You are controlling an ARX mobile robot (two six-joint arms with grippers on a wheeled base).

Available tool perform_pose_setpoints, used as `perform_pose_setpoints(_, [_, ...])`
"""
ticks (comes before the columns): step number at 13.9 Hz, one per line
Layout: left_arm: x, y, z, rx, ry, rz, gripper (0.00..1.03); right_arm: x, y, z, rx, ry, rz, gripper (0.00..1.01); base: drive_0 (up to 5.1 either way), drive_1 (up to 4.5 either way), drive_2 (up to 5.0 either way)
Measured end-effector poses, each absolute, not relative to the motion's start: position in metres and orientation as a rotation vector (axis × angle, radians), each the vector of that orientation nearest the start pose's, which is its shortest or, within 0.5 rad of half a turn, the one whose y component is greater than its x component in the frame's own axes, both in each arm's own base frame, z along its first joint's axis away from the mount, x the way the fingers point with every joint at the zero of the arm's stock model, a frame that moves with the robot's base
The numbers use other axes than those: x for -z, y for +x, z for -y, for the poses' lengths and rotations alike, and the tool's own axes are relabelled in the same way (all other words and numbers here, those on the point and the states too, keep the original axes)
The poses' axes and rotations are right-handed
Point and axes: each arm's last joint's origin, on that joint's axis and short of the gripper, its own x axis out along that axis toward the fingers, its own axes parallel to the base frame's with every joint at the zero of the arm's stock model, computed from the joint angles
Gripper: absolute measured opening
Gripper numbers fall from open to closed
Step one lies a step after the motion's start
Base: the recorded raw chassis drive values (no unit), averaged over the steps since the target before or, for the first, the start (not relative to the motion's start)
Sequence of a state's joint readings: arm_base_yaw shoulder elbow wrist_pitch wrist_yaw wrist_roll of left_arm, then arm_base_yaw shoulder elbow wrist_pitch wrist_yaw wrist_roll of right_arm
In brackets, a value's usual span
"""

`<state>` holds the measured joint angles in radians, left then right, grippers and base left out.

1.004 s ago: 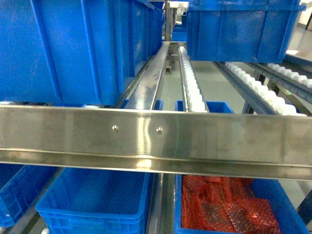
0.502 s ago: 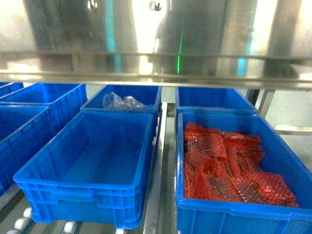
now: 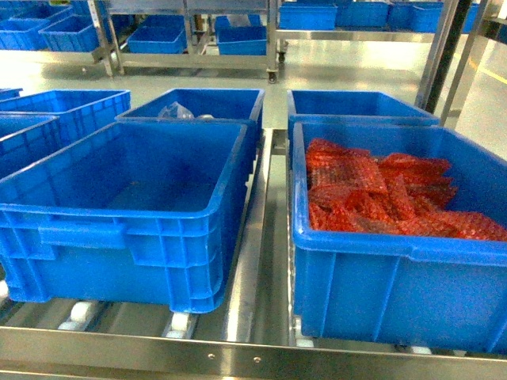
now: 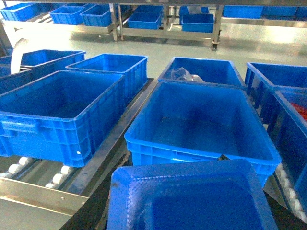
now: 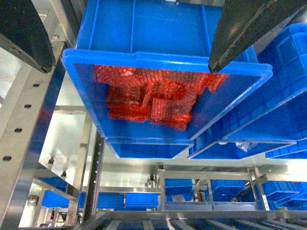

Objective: Pick blue part to blue bin on bottom shelf

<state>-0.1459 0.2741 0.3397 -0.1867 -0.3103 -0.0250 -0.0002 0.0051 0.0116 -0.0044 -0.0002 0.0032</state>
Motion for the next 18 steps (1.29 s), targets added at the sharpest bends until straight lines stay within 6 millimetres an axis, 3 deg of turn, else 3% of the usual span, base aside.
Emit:
perform_pose_setpoints(11, [-0.2384, 0.1014, 0.0060, -0.166, 0.004, -0.119, 0.43, -0.1665, 0.0973, 0.0000, 0.000, 0.002, 0.000, 0.98, 0.0, 0.00, 0.0])
perform_pose_setpoints(18, [-0.2386, 0.1013, 0.0060, -0.165, 0.003, -0.117, 0.43, -0.1667, 0.0973, 0.0000, 0.000, 0.002, 0.002, 0.98, 0.0, 4.08, -4.0])
